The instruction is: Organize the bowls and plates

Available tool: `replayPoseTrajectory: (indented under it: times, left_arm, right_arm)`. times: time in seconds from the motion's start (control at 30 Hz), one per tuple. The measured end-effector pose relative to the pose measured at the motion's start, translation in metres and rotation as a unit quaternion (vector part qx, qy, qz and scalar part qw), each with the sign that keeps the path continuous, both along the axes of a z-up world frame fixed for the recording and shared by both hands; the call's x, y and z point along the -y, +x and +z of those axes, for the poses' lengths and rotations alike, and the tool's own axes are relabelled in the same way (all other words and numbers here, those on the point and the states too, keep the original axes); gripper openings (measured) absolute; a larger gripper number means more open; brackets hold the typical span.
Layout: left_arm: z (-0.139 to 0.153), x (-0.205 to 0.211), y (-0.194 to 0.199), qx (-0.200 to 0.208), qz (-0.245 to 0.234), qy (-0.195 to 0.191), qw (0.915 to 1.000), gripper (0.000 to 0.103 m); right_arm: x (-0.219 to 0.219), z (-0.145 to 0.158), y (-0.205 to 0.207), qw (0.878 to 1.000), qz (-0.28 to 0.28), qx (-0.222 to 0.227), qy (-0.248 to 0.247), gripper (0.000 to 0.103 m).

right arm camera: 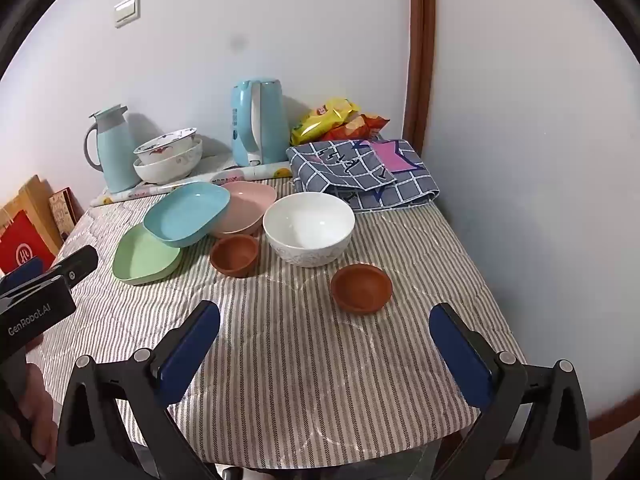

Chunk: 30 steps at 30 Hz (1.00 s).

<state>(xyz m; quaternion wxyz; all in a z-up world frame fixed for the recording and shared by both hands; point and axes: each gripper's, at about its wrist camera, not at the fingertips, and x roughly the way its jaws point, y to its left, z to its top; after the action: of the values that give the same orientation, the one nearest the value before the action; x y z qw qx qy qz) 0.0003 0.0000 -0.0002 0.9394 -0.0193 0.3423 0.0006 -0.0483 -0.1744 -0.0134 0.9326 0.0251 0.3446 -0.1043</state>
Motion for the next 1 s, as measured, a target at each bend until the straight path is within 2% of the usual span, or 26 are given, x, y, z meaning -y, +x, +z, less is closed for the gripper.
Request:
replayPoseTrajectory:
  times: [0.53, 1.0]
  left_arm:
    - [0.013, 0.001, 0.000, 0.012, -0.003, -0.005, 0.9999, 0.103]
    - [0.009, 0.001, -0.002, 0.012, -0.001, -0.002, 0.9999, 0.103]
  right_arm:
    - [0.005, 0.005, 0.000, 1.000, -0.002, -0.001, 0.008, 0.103]
    - [0.004, 0.006, 0.000, 1.000, -0.003, 0.000, 0.008, 0.103]
